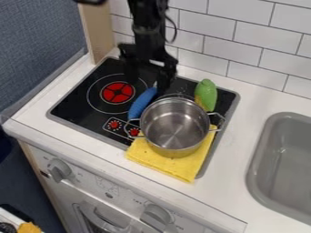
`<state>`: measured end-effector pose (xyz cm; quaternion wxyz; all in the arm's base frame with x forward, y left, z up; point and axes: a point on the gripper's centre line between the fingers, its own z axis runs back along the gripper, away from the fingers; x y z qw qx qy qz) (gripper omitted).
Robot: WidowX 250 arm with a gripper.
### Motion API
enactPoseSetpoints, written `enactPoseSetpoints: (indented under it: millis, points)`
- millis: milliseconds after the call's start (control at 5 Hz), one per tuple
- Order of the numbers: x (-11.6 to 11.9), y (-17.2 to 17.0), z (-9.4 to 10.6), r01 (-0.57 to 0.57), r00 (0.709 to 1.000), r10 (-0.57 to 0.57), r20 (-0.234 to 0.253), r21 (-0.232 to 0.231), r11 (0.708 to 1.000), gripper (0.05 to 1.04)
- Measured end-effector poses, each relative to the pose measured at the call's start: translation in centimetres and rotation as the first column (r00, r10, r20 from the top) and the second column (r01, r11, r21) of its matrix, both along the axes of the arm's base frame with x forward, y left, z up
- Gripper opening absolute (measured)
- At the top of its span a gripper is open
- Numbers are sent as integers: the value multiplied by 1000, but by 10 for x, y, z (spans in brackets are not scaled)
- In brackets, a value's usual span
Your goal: Move the blue fork to the bottom left side of the burner
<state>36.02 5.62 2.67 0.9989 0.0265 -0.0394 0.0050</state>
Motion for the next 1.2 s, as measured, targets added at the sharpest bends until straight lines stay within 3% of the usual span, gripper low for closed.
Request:
enactPoseSetpoints:
  millis: [200,400,800,1000,1200]
  points:
    - [7,1,-16,2,1000,-2,-21,11,1000,1001]
    - [10,0,-19,7,1000,-7,-19,2,1000,954]
    - [3,-12,-20,54,998,-53,-32,9,999,397]
    - [-1,-13,-19,52,998,-53,-42,-5,999,329]
    - [-8,7,-9,5,998,-6,-56,-18,1000,329]
